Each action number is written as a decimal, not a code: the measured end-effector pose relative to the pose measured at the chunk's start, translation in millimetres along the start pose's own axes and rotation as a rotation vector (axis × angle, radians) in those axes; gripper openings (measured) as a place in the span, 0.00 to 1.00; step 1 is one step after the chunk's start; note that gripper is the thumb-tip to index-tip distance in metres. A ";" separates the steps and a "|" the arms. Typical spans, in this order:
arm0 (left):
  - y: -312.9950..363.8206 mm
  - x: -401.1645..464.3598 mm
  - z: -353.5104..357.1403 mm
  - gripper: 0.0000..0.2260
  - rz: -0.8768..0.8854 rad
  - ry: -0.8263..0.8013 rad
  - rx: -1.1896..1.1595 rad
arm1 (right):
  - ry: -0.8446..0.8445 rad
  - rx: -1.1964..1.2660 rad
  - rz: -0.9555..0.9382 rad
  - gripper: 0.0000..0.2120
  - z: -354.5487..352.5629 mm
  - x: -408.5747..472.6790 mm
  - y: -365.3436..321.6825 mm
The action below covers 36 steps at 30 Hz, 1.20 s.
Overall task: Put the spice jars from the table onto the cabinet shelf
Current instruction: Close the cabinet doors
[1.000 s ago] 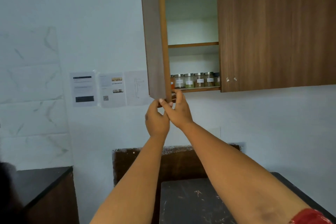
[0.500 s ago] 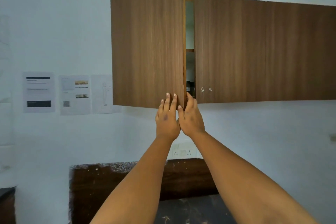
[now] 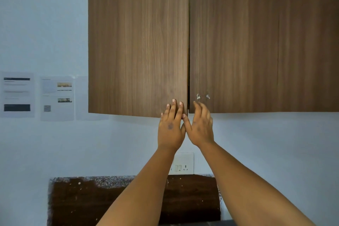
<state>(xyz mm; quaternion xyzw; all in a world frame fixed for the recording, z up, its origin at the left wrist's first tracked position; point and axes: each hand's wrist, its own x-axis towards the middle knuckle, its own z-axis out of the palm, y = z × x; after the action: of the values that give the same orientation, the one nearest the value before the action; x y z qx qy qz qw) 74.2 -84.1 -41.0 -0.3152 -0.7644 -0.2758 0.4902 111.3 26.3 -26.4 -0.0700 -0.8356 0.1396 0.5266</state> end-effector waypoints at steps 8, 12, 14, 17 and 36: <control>-17.9 33.1 25.4 0.33 0.058 -0.163 0.207 | -0.085 -0.168 0.008 0.39 26.9 38.0 42.9; -26.5 36.3 38.9 0.37 0.076 -0.200 0.207 | -0.116 -0.176 -0.036 0.36 40.0 45.3 47.1; -28.8 38.0 46.9 0.40 0.072 -0.225 0.225 | -0.124 -0.170 -0.022 0.35 46.1 45.6 47.0; -29.2 44.1 57.0 0.42 0.054 -0.278 0.276 | -0.152 -0.183 -0.014 0.35 52.3 51.2 48.4; -36.2 82.1 110.5 0.41 -0.089 -0.394 0.390 | -0.257 -0.172 -0.048 0.38 107.2 96.0 66.3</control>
<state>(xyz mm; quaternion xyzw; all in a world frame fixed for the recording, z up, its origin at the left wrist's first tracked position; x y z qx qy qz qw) -43.0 -9.5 -9.8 -0.2286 -0.8967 -0.0779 0.3709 -28.9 97.7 -7.6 -0.0764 -0.9064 0.0625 0.4106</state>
